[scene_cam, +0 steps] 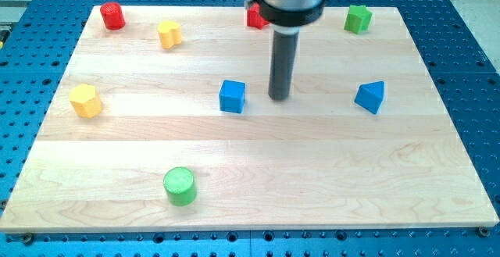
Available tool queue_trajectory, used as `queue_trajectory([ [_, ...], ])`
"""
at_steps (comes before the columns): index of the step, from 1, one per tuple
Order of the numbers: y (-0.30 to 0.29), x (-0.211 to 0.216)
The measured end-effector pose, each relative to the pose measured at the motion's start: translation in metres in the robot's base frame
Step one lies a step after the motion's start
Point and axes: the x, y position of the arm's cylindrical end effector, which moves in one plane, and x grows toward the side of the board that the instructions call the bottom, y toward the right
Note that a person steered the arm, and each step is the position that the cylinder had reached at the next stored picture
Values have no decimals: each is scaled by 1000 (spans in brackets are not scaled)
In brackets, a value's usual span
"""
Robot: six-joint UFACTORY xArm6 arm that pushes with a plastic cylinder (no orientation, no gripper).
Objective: Move the heart towards the bottom left of the board
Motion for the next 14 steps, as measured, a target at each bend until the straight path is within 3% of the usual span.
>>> queue_trajectory([
  [1, -34, -66],
  [3, -86, -130],
  [4, -118, -138],
  [5, -136, -117],
  [6, -142, -140],
  [8, -186, -106],
  [9, -205, -153],
  [11, -159, -31],
  [12, -185, -91],
  [13, -216, -114],
  [14, -236, -67],
])
